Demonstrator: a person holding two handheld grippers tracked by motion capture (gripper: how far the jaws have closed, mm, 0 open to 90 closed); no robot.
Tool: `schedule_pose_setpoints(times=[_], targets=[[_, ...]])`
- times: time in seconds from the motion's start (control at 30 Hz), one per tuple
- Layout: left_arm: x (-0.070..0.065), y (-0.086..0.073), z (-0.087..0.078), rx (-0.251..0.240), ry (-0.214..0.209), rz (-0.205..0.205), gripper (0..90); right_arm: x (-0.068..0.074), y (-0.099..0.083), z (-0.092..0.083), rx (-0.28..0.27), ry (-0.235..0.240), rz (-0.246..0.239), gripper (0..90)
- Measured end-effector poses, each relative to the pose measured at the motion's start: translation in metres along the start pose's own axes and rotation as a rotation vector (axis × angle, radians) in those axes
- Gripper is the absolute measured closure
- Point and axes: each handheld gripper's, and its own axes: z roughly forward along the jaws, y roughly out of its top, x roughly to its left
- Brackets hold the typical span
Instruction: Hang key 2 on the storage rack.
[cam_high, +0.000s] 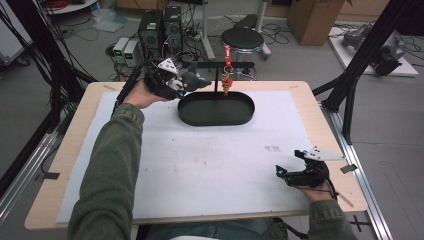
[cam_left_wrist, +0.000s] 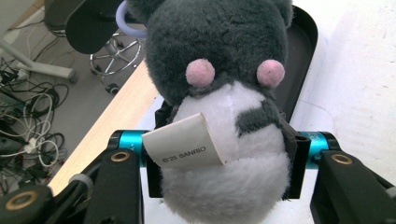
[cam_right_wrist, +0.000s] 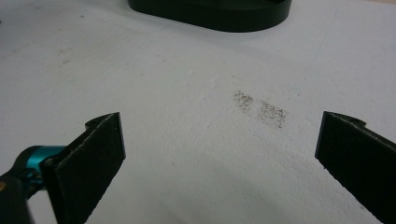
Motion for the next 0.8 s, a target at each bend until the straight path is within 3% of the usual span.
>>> schedule_pose_setpoints(times=[0.07, 0.27, 0.57, 0.8], targets=[[0.0, -0.001, 0.002, 0.008, -0.003, -0.006, 49.3, 0.001, 0.0, 0.0, 0.002, 0.004, 0.008, 0.5], [-0.005, -0.002, 0.009, 0.045, -0.004, 0.037, 49.1, 0.001, 0.0, 0.001, 0.008, 0.007, 0.006, 0.5], [-0.005, -0.005, 0.015, 0.084, -0.003, 0.038, 47.6, 0.001, 0.0, 0.002, 0.01, 0.01, 0.0, 0.5], [-0.005, -0.004, 0.019, 0.094, 0.026, -0.003, 31.2, 0.001, 0.0, 0.002, 0.01, 0.01, -0.001, 0.5]])
